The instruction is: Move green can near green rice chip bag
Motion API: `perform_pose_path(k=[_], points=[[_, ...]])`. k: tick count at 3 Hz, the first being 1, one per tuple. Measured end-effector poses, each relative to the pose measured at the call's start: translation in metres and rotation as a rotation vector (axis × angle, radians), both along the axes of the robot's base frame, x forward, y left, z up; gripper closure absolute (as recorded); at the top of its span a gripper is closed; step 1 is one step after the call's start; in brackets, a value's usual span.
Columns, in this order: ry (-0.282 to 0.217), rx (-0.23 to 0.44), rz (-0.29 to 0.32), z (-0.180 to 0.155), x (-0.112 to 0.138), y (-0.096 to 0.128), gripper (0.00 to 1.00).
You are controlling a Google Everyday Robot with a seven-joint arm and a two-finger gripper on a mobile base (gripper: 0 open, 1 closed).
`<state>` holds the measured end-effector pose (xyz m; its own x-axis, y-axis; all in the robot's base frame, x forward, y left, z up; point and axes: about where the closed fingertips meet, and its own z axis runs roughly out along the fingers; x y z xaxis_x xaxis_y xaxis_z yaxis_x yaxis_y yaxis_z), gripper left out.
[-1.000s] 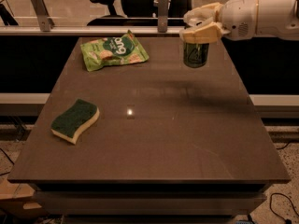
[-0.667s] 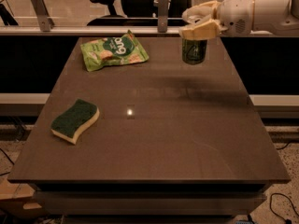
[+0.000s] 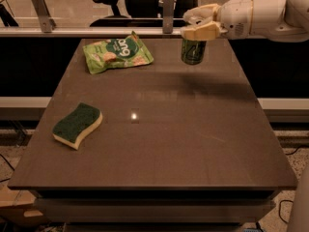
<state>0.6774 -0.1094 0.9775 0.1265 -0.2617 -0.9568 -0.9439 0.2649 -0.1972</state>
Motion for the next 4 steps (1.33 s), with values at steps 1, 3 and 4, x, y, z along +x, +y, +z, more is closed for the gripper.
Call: perform_pose_path(k=[1,3,4], points=[[0.016,0.021,0.030,-0.011,0.012,0.010,1.00],[0.065,0.008,0.087,-0.028,0.033,0.043,1.00],[0.086,-0.002,0.099,-0.034,0.038,0.059,1.00]])
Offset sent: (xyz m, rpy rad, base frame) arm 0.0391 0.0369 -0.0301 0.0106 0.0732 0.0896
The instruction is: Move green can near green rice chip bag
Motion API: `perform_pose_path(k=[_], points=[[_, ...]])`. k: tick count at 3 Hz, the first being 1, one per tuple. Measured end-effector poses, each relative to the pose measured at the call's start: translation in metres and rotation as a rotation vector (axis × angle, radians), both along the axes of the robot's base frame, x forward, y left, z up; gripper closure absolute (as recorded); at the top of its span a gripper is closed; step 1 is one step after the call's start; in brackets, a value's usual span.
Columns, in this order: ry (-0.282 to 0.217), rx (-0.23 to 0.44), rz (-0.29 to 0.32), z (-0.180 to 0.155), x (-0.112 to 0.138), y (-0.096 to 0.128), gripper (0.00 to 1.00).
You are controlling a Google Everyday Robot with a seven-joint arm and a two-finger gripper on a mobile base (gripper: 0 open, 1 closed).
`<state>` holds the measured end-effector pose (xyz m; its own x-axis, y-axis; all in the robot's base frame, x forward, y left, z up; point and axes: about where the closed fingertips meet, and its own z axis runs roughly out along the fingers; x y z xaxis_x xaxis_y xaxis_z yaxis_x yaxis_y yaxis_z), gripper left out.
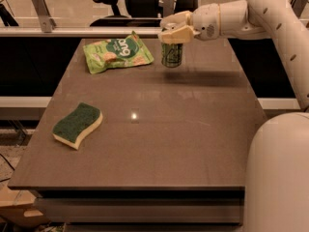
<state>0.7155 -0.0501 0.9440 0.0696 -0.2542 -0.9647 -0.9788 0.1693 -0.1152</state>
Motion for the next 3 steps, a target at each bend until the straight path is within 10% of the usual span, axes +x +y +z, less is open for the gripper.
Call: perform_pose_path(k=[3], points=[[-0.021,0.021,-0.032,-0.012,0.018,0.006,1.00]])
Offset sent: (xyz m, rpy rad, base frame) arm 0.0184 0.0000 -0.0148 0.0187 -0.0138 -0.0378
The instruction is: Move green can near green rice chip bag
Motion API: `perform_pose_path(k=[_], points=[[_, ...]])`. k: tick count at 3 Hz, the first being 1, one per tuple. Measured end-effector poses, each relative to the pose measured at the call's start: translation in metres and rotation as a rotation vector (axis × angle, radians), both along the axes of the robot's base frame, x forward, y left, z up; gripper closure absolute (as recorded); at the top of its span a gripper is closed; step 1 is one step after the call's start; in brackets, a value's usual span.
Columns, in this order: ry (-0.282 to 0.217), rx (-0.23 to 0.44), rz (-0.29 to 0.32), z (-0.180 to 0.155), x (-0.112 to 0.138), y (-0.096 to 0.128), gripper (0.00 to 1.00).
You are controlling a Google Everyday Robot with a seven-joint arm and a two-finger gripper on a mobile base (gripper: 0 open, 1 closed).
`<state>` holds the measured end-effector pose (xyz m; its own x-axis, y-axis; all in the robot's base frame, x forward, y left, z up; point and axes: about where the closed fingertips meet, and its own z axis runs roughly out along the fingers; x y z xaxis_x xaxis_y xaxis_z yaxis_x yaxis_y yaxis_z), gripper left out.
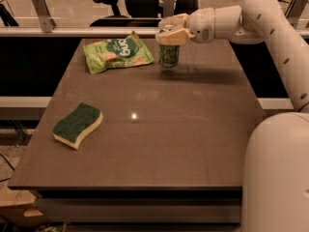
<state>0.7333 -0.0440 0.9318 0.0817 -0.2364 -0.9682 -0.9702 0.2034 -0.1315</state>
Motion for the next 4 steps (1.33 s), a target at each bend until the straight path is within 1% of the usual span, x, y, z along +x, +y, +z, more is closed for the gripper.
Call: perform_pose_path(k=[2,3,4], points=[[-0.058,-0.014,-0.074,0.002,0.010,-0.009,1.00],[-0.073,-0.023,-0.098,0.001,0.014,-0.011,1.00],[-0.068,-0.021,-0.108,-0.006,0.017,-0.012,1.00]])
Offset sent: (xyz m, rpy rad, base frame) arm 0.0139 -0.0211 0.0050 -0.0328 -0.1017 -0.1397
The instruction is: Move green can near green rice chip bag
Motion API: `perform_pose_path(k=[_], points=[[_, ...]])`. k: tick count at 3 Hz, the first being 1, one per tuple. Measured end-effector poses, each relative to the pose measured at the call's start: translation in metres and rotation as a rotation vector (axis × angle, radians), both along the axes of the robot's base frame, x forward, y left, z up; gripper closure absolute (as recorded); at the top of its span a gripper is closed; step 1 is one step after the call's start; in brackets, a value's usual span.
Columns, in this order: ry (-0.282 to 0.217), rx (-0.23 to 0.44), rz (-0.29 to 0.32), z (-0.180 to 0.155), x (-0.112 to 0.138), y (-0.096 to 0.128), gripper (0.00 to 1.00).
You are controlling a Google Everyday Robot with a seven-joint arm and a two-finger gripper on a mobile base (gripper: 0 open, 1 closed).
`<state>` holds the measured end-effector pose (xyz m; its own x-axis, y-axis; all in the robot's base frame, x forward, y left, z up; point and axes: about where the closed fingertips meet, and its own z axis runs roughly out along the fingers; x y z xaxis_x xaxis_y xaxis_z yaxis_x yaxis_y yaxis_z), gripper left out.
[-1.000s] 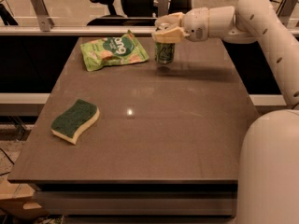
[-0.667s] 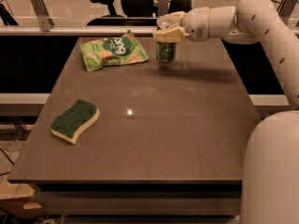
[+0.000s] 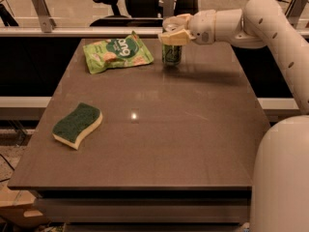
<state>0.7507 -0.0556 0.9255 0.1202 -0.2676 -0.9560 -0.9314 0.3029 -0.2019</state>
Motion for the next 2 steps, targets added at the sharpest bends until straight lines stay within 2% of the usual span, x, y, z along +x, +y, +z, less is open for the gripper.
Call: perform_pose_path(k=[2], points=[[0.020,0.008,-0.002,-0.0182,0.0022,0.0026,1.00]])
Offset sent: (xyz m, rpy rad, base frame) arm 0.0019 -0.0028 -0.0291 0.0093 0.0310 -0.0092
